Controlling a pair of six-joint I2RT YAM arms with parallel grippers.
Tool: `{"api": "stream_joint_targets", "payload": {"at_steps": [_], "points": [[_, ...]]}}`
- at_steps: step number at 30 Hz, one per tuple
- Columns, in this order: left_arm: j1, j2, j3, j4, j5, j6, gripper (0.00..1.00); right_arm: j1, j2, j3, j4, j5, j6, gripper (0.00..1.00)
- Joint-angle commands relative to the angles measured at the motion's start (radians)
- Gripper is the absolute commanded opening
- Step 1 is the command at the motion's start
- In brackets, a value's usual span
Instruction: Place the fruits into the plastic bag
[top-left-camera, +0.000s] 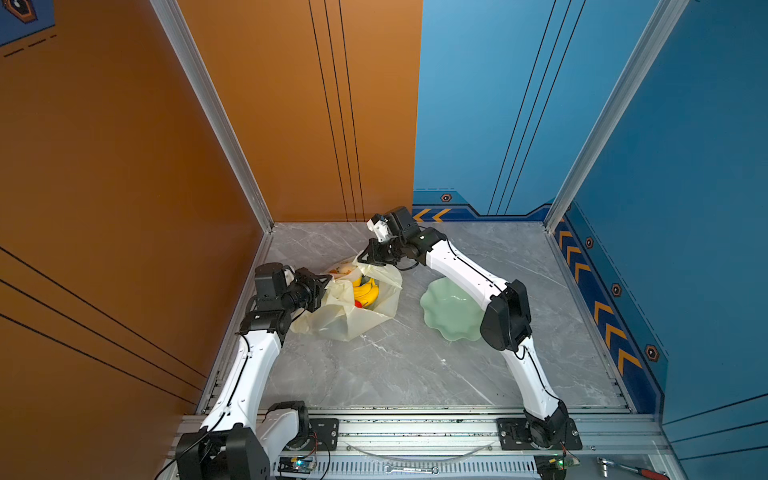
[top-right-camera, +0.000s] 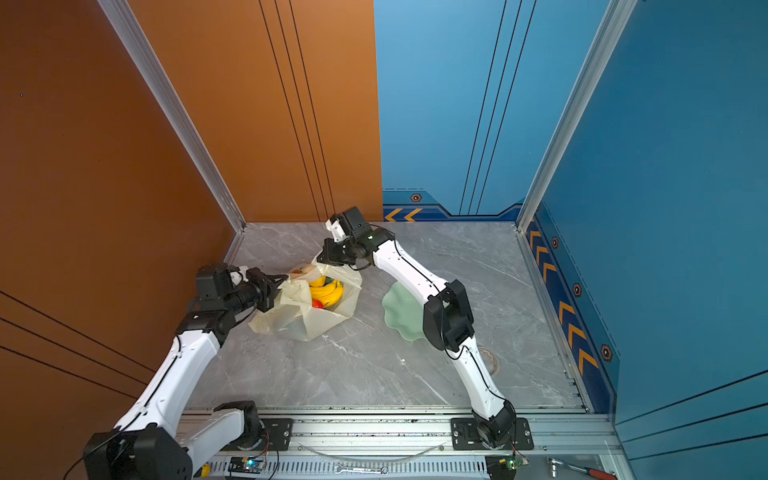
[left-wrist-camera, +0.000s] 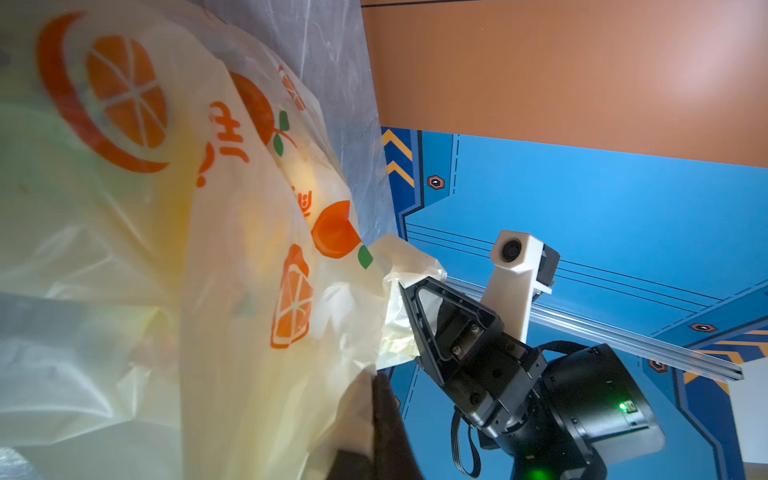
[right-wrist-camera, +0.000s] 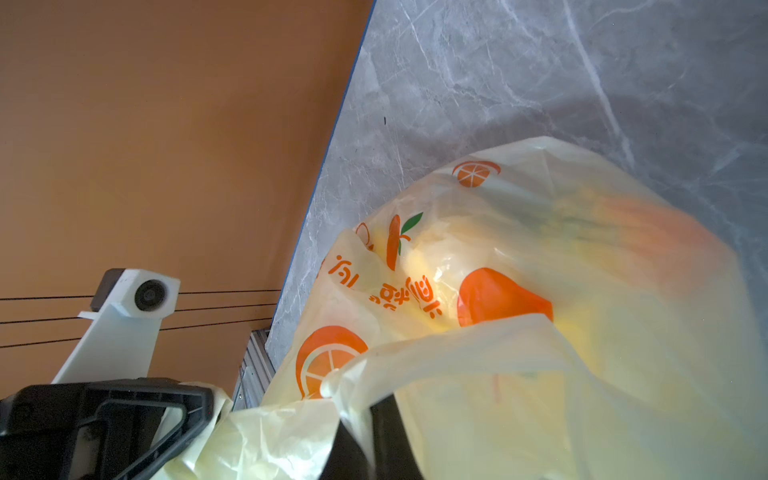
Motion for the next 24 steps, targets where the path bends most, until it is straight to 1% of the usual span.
{"api": "stream_joint_targets", "payload": {"at_steps": [1, 6, 9, 13, 19, 20, 22, 23, 24], "points": [[0.000, 0.021, -0.019, -0.002, -0.021, 0.059, 0.00, 0.020, 0.029, -0.022, -0.024, 0.010, -0.009, 0.05], [-0.007, 0.075, -0.015, 0.022, -0.029, 0.072, 0.00, 0.018, 0.043, -0.034, -0.024, 0.021, -0.009, 0.05], [-0.016, 0.131, 0.004, 0.032, -0.034, 0.085, 0.00, 0.011, 0.054, -0.036, -0.029, 0.024, -0.008, 0.05], [-0.022, 0.204, 0.024, 0.050, -0.037, 0.100, 0.00, 0.001, 0.063, -0.036, -0.042, 0.026, -0.006, 0.09], [-0.027, 0.236, 0.047, 0.065, -0.040, 0.104, 0.00, 0.000, 0.056, -0.037, -0.056, 0.024, -0.017, 0.11], [-0.027, 0.240, 0.049, 0.065, -0.040, 0.104, 0.00, -0.030, 0.054, -0.038, -0.058, 0.023, -0.018, 0.12], [-0.032, 0.245, 0.055, 0.065, -0.038, 0.104, 0.00, -0.038, 0.053, -0.039, -0.061, 0.019, -0.021, 0.15], [-0.037, 0.248, 0.058, 0.065, -0.037, 0.106, 0.03, -0.040, 0.050, -0.039, -0.061, 0.017, -0.023, 0.16], [-0.038, 0.250, 0.061, 0.065, -0.035, 0.106, 0.07, -0.042, 0.050, -0.039, -0.062, 0.016, -0.024, 0.17]]}}
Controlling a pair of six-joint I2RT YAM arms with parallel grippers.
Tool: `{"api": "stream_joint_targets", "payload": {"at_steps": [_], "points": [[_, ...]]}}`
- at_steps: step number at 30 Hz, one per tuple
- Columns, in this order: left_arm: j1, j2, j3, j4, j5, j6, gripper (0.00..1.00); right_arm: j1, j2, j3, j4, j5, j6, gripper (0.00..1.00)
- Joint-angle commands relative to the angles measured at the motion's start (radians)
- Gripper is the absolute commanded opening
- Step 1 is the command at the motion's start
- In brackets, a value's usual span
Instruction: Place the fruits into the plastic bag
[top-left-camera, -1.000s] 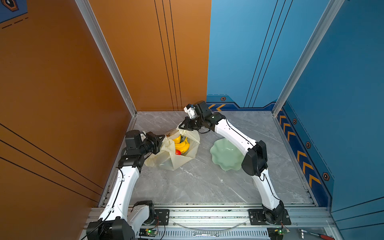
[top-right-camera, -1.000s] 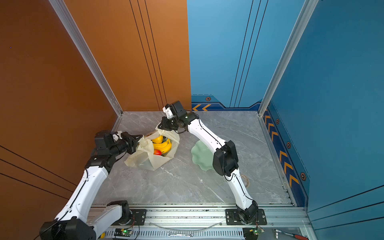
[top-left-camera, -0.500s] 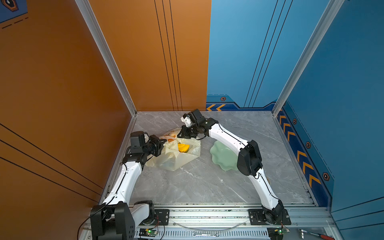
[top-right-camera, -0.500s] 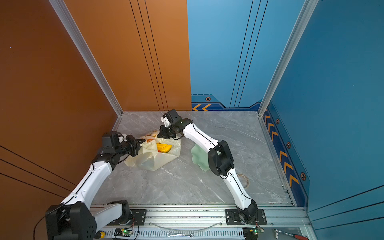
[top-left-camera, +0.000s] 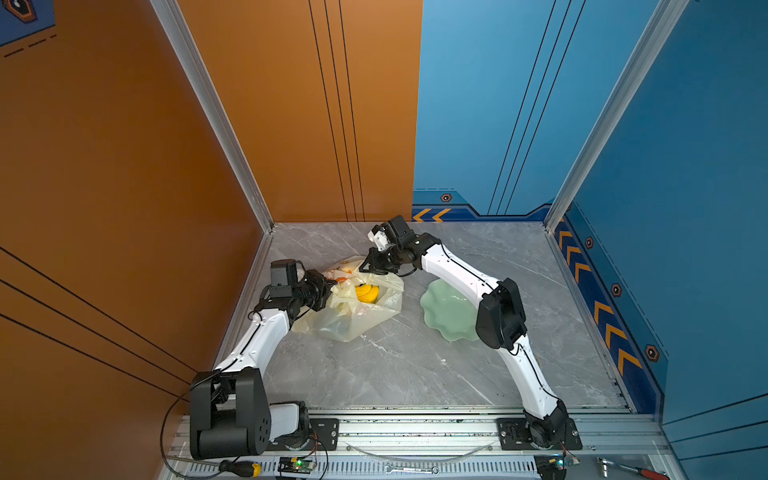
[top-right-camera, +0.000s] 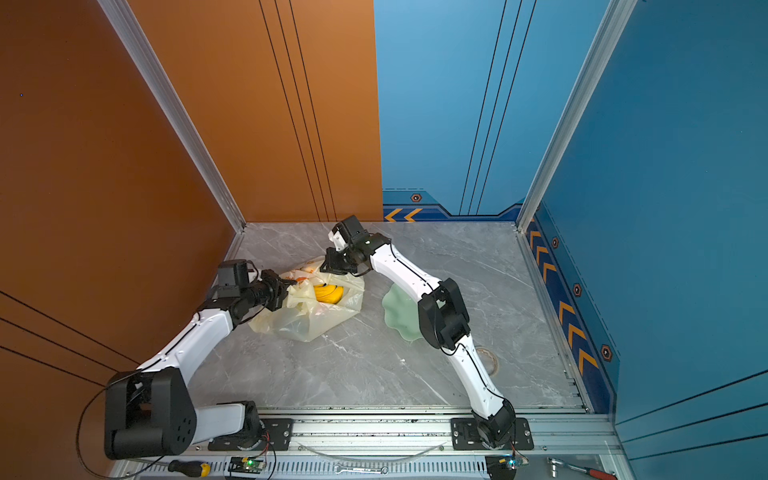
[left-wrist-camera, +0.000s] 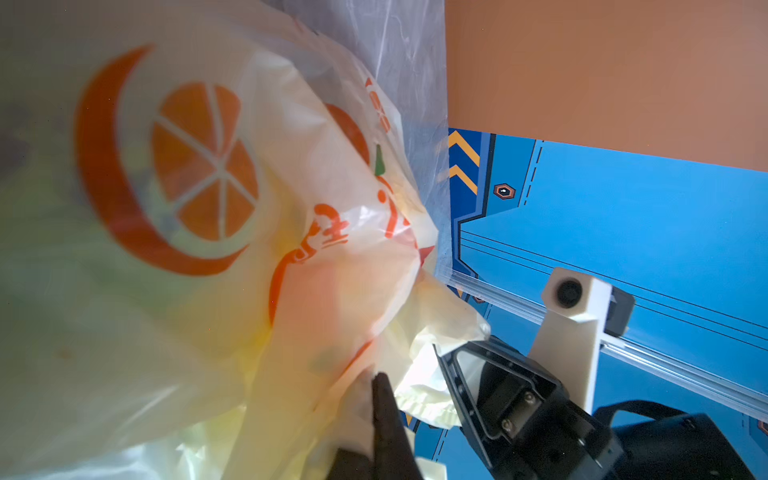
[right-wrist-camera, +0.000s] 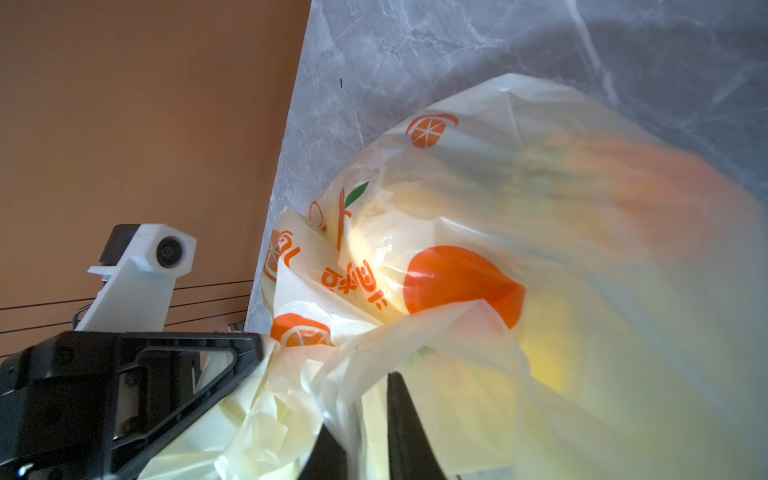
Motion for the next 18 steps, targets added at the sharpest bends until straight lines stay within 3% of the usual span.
{"api": "stream_joint_targets", "payload": {"at_steps": [1, 13, 18], "points": [[-0.013, 0.013, 0.034, 0.011, -0.012, 0.024, 0.13, -0.022, 0.007, -0.012, -0.038, 0.014, -0.023, 0.19], [-0.032, -0.014, 0.051, -0.018, -0.021, 0.039, 0.65, -0.024, -0.015, -0.012, -0.043, 0.013, -0.033, 0.46], [-0.035, -0.049, 0.089, -0.148, -0.043, 0.103, 0.85, -0.024, -0.033, -0.014, -0.052, 0.018, -0.045, 0.53]]}}
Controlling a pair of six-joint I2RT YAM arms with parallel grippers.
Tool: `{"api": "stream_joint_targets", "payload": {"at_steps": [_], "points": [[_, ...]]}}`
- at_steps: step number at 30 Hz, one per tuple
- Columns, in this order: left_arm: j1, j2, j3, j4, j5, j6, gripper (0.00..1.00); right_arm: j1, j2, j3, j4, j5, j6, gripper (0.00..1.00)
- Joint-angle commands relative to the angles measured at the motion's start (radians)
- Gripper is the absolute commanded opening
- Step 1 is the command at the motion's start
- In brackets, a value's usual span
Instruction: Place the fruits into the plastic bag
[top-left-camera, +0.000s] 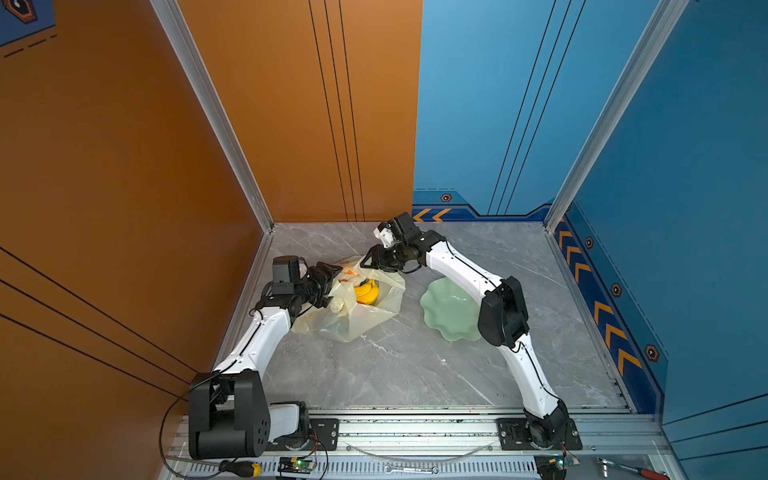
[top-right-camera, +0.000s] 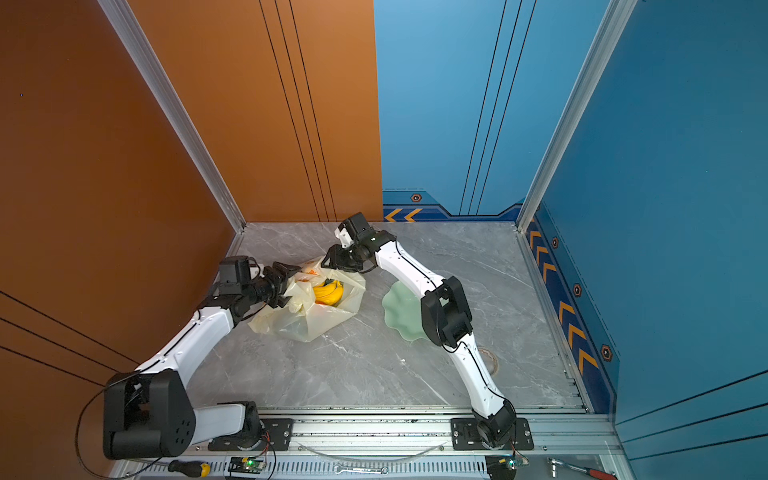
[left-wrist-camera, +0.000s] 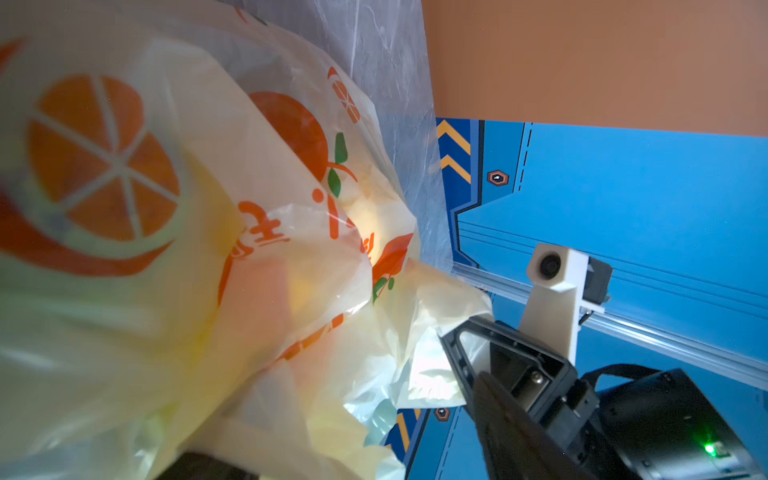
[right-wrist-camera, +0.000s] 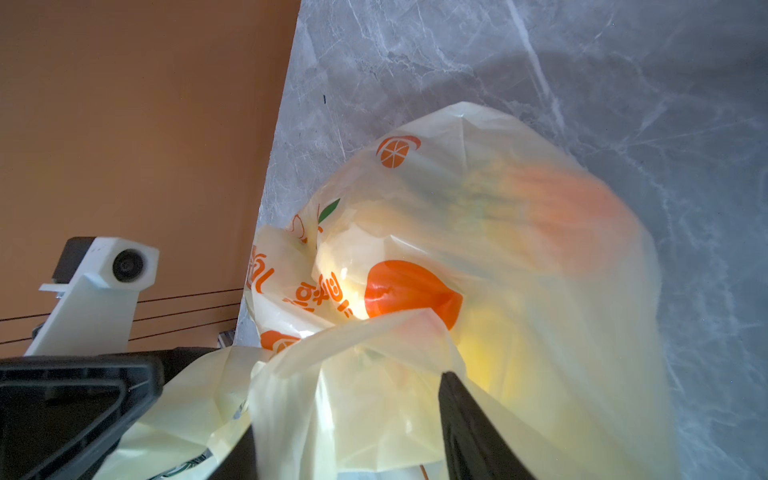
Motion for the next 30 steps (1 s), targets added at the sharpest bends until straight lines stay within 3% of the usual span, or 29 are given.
{"api": "stream_joint_targets", "payload": {"at_steps": [1, 2, 5, 6, 20, 30], "points": [[-0.007, -0.043, 0.062, -0.135, -0.033, 0.068, 0.93, 0.003, -0.039, -0.013, -0.045, 0.020, -0.023, 0.53], [-0.007, -0.047, 0.068, -0.157, -0.037, 0.081, 0.95, 0.003, -0.043, -0.013, -0.048, 0.020, -0.024, 0.54], [-0.007, -0.071, 0.084, -0.210, -0.046, 0.112, 0.98, 0.003, -0.056, -0.014, -0.059, 0.029, -0.036, 0.74], [-0.007, -0.080, 0.090, -0.227, -0.052, 0.121, 0.98, 0.003, -0.062, -0.014, -0.064, 0.031, -0.041, 0.99], [-0.027, -0.177, 0.250, -0.571, -0.195, 0.327, 0.98, -0.007, -0.147, -0.006, -0.132, 0.095, -0.081, 1.00], [-0.071, -0.230, 0.363, -0.749, -0.304, 0.410, 0.98, 0.020, -0.189, 0.093, -0.353, 0.340, -0.237, 1.00]]}}
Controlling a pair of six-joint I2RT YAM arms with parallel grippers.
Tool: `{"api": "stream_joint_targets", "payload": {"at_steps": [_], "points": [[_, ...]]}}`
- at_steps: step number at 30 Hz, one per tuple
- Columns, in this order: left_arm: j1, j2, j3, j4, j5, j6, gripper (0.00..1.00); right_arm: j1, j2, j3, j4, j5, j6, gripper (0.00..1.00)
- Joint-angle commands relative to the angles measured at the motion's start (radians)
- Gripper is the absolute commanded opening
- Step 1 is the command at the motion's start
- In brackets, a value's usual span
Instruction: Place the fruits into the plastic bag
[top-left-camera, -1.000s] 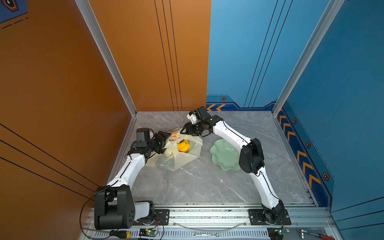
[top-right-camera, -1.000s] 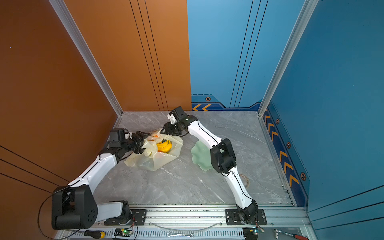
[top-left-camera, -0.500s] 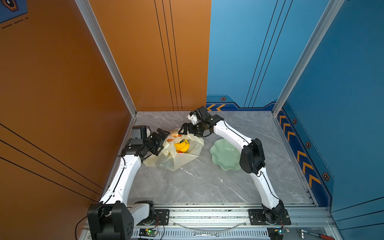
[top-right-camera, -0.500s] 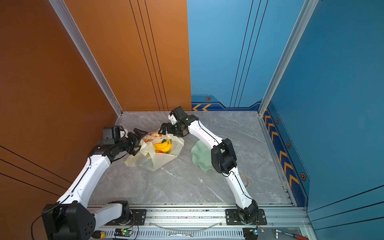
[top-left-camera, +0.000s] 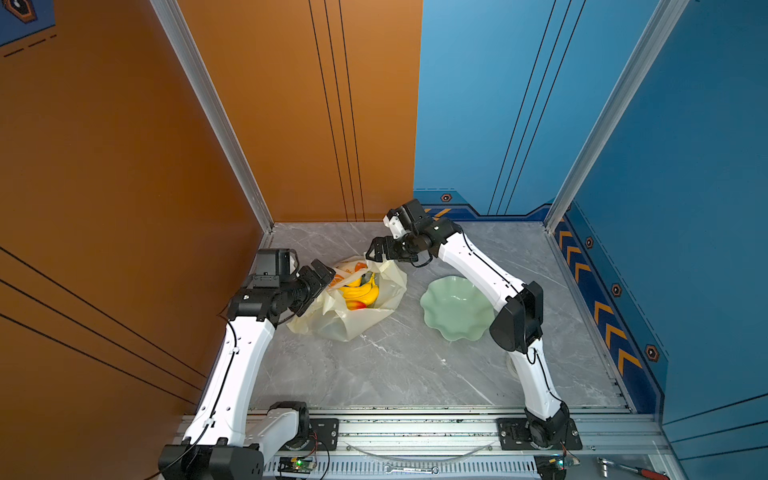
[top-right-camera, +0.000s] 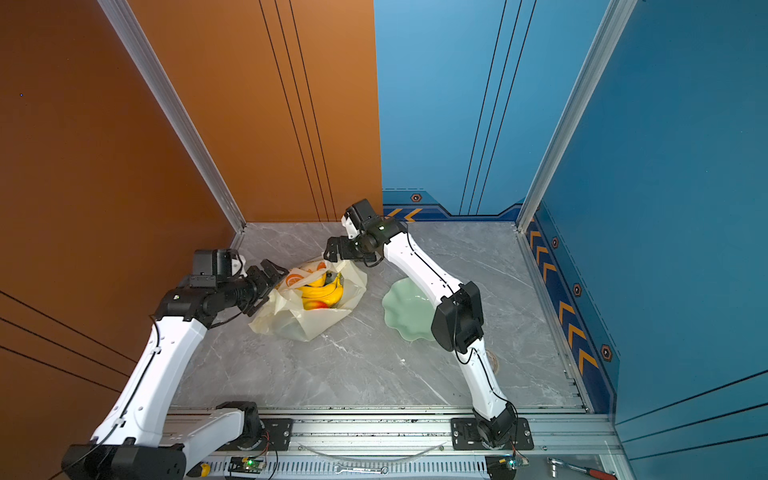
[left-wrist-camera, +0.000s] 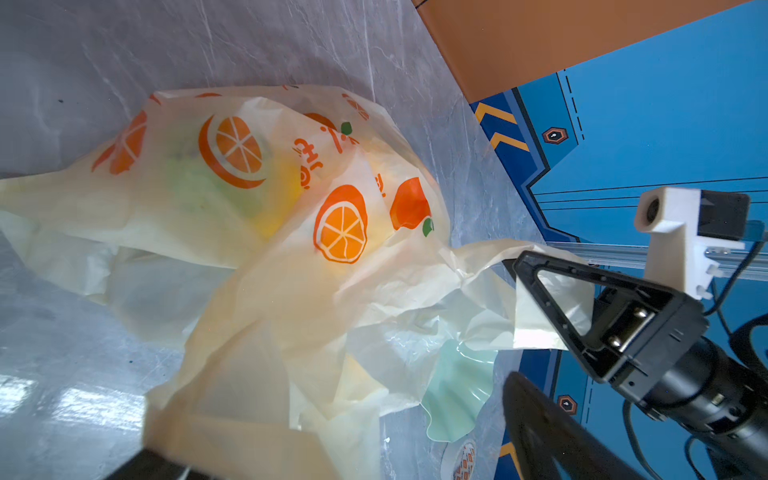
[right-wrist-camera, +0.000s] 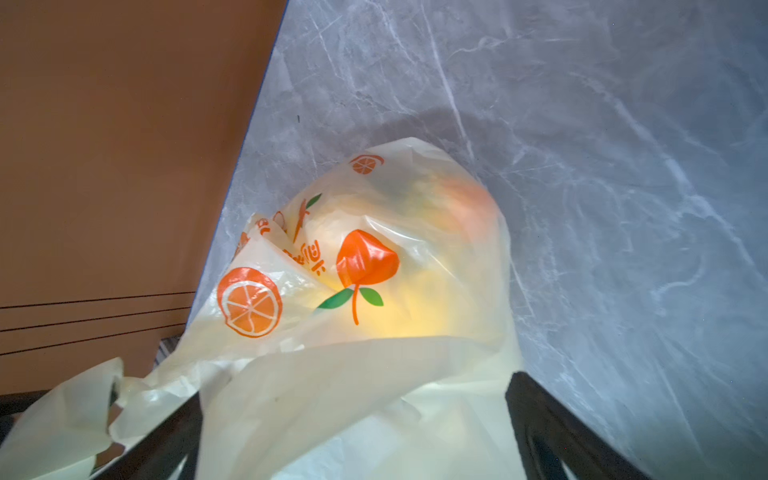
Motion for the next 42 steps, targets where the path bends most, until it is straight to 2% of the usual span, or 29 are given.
{"api": "stream_joint_targets", "payload": {"at_steps": [1, 8, 17, 22, 30, 42], "points": [[-0.015, -0.027, 0.059, -0.096, -0.053, 0.051, 0.98, 0.019, -0.060, 0.031, -0.115, 0.129, -0.094, 1.00], [-0.024, -0.048, 0.126, -0.157, 0.009, 0.037, 0.98, 0.029, -0.098, 0.036, -0.138, 0.181, -0.141, 1.00], [-0.011, -0.077, 0.247, -0.472, -0.087, 0.093, 0.98, 0.062, -0.149, 0.066, -0.174, 0.213, -0.167, 1.00], [-0.007, -0.096, 0.295, -0.560, -0.153, 0.119, 0.98, 0.062, -0.200, 0.073, -0.199, 0.239, -0.189, 1.00], [-0.008, -0.136, 0.357, -0.562, -0.192, 0.138, 0.98, 0.061, -0.268, 0.073, -0.244, 0.309, -0.249, 1.00], [-0.005, -0.205, 0.344, -0.511, -0.259, 0.111, 0.98, 0.042, -0.344, 0.064, -0.230, 0.286, -0.241, 1.00]]}}
